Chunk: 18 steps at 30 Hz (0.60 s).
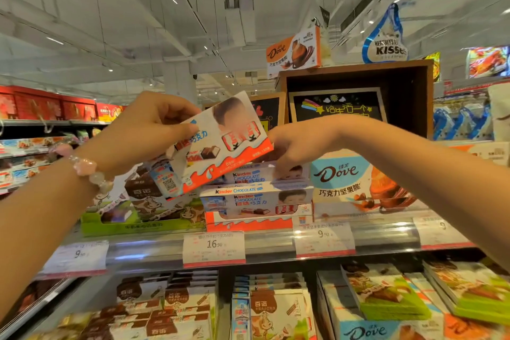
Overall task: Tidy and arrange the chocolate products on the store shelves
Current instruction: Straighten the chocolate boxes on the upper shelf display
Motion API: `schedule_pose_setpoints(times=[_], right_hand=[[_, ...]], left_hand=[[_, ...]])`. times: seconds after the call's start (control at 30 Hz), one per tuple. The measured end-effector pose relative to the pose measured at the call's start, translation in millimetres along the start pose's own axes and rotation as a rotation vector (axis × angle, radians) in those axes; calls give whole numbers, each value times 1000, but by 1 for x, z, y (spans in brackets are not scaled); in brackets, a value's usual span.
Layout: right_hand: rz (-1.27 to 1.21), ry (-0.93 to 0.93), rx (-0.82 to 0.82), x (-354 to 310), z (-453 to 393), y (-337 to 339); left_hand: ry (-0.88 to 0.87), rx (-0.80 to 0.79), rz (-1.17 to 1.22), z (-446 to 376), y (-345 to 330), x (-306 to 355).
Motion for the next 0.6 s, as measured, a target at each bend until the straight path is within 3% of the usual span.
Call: schedule_pose_setpoints(times=[0.07,0.17,0.37,0.6], right_hand=[[-152,19,66,2,14,14],[-449,165,308,-6,32,37],[78,162,580,-27,30,36],[14,159,820,12,35,21]], left_hand=[[-21,4,-3,-1,0,5],[-75,-20,-43,-5,-4,15],[-202,76,-180,-20,-17,31],[-190,56,-182,-29,-10,13]])
Point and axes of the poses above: each hand's wrist, its own z-axis away from the middle knuckle, its own y-axis out of the back of the hand, x = y × z, the point moved 2 cm from there along -z, towards the middle knuckle, and after that the axes turned 5 degrees about -x, right-handed, at the moved point
